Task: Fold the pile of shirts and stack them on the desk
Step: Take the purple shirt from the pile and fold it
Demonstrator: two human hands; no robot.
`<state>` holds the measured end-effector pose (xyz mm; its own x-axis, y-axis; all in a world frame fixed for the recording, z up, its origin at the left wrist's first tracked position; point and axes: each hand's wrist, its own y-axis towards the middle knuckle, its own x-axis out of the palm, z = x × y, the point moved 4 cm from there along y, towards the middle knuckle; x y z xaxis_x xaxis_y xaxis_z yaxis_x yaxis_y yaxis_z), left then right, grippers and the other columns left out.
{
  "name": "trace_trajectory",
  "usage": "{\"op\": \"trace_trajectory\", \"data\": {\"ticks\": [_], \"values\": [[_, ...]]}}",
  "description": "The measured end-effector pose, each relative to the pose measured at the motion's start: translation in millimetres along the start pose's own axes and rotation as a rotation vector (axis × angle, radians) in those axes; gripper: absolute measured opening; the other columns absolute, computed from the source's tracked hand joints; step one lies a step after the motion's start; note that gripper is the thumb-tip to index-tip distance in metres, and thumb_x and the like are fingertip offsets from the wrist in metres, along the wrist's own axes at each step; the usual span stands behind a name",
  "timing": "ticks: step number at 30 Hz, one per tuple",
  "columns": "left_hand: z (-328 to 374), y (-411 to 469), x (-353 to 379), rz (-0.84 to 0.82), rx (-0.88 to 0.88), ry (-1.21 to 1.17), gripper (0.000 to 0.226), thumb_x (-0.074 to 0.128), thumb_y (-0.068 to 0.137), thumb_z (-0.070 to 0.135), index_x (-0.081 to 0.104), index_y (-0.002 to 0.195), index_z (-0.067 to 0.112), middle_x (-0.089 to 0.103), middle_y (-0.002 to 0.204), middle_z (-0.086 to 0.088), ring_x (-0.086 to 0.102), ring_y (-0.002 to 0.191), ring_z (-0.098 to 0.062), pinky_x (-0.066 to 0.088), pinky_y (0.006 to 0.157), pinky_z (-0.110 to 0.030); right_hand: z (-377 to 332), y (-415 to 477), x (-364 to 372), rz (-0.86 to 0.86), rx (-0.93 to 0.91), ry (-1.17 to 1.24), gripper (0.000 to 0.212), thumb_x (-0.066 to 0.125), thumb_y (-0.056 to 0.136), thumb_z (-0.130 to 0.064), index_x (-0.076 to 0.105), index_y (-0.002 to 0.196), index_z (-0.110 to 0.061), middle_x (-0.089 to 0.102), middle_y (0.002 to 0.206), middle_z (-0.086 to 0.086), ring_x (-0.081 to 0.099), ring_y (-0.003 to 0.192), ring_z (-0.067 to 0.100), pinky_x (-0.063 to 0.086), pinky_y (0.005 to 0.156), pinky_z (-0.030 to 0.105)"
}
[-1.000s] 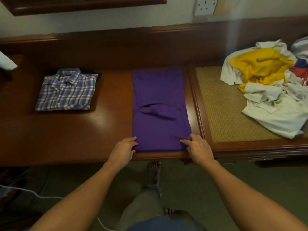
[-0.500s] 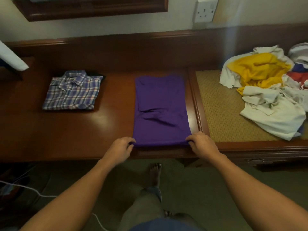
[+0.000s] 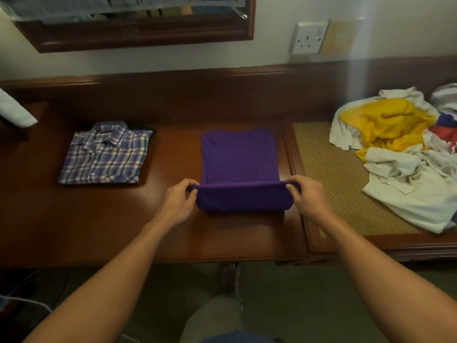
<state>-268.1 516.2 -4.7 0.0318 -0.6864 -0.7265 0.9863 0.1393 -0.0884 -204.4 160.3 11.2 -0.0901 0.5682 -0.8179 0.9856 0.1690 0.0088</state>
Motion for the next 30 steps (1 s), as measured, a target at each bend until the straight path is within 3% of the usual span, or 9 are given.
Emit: {"op": "trace_trajectory", "data": {"ticks": [5,14,20,24,27,30], "values": [[9,68,-22,0.053,0.004,-0.063,0.018,0.062,0.097,0.011,0.067,0.112,0.02,0.071,0.106,-0.002,0.068,0.096,-0.018,0.057,0.091,-0.041,-11,64,-17,0.064,0.07,0.054,0.015,0.069,0.095,-0.024,0.075,0.106,-0.016,0.073,0.094,0.001,0.066,0.089,0.018,0.042,0.076,0.025],[4,192,-35,0.044,-0.108,-0.015,0.016,0.065,0.098,0.023,0.07,0.113,0.02,0.07,0.103,0.002,0.064,0.098,-0.012,0.054,0.087,-0.032,-11,178,-10,0.037,0.271,0.124,0.016,0.072,0.093,-0.029,0.075,0.106,-0.02,0.066,0.096,-0.007,0.059,0.095,0.01,0.043,0.079,0.028],[-21,258,-17,0.029,-0.156,0.003,0.014,0.07,0.094,0.021,0.076,0.106,0.019,0.073,0.1,0.001,0.066,0.095,-0.014,0.047,0.085,-0.024,7,242,27,-0.049,0.343,0.105,0.015,0.074,0.092,-0.025,0.075,0.105,-0.018,0.068,0.097,-0.002,0.059,0.091,0.01,0.04,0.071,0.019],[-38,282,11,0.056,-0.212,0.042,0.019,0.07,0.093,0.021,0.074,0.112,0.019,0.071,0.107,-0.003,0.065,0.099,-0.018,0.046,0.087,-0.024,25,272,56,-0.082,0.396,0.093,0.024,0.075,0.091,-0.025,0.074,0.113,-0.016,0.071,0.105,0.003,0.063,0.098,0.015,0.043,0.083,0.024],[-34,279,31,0.077,-0.059,0.305,0.03,0.07,0.092,0.023,0.068,0.122,0.022,0.059,0.124,-0.007,0.055,0.115,-0.028,0.045,0.098,-0.042,30,275,72,-0.09,0.358,-0.025,0.037,0.076,0.09,-0.028,0.068,0.126,-0.02,0.068,0.118,0.008,0.064,0.111,0.025,0.051,0.095,0.034],[-18,260,58,-0.012,0.278,0.524,0.031,0.075,0.087,0.023,0.072,0.117,0.024,0.058,0.125,-0.006,0.055,0.115,-0.029,0.04,0.098,-0.048,13,252,89,-0.178,0.166,-0.125,0.038,0.072,0.091,-0.031,0.066,0.128,-0.025,0.061,0.118,0.01,0.06,0.112,0.03,0.051,0.096,0.039]]}}
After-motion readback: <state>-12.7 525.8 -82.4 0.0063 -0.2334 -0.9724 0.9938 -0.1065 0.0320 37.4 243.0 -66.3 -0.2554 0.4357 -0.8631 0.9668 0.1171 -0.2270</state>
